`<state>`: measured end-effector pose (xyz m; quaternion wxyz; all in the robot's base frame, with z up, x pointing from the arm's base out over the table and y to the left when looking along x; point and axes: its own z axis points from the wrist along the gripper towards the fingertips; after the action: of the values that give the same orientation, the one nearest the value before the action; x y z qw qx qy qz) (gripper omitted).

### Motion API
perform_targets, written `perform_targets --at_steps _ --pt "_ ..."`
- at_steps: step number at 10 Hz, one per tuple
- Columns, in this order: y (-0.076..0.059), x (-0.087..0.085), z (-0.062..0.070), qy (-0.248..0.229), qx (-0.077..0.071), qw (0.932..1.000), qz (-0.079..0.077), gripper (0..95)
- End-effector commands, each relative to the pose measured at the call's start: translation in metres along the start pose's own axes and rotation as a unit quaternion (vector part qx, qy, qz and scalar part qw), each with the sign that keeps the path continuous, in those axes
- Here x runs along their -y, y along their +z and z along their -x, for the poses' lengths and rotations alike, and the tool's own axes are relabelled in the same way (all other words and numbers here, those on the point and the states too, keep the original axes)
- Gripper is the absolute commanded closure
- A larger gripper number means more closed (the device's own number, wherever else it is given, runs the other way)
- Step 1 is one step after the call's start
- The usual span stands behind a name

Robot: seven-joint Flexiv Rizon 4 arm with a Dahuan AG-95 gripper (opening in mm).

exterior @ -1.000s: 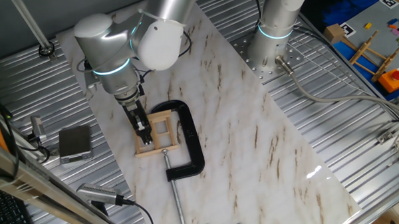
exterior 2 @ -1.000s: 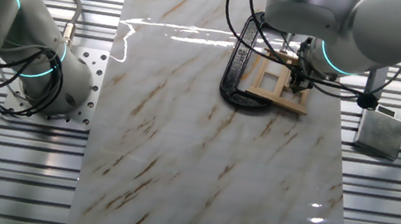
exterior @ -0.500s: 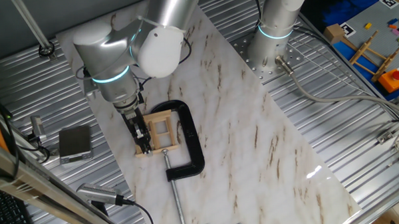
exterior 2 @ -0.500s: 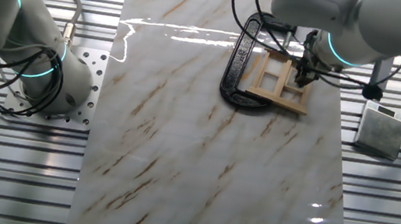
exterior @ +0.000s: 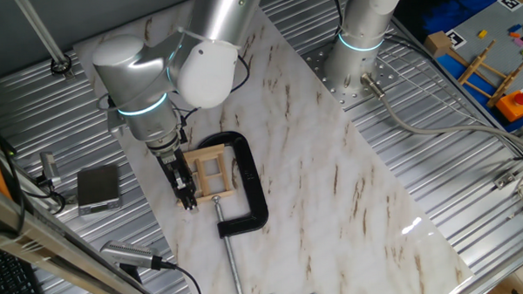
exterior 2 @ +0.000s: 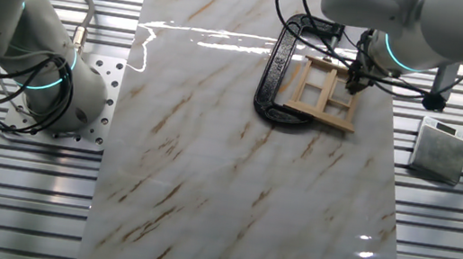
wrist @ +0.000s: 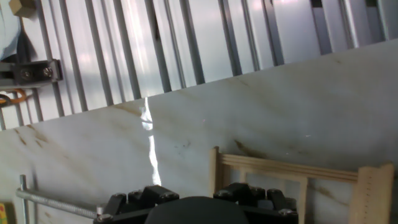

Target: Close a sliding window

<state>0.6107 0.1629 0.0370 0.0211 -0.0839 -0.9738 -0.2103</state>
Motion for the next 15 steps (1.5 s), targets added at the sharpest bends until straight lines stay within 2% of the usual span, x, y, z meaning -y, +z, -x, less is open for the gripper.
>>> perform_targets --at_steps 1,9,10,15 --pt "0.0025 -0.0030 0.0014 0.001 0.000 1.0000 0.003 19.0" --pt "0.0087 -0.0084 0.0039 0.002 -0.001 0.9999 0.010 19.0" --pt "0.0090 -0.0080 0.0032 0.001 -0.001 0.9999 0.010 38.0" --pt "0.0109 -0.0051 -0.0016 0.002 -0.001 0.9999 0.011 38.0"
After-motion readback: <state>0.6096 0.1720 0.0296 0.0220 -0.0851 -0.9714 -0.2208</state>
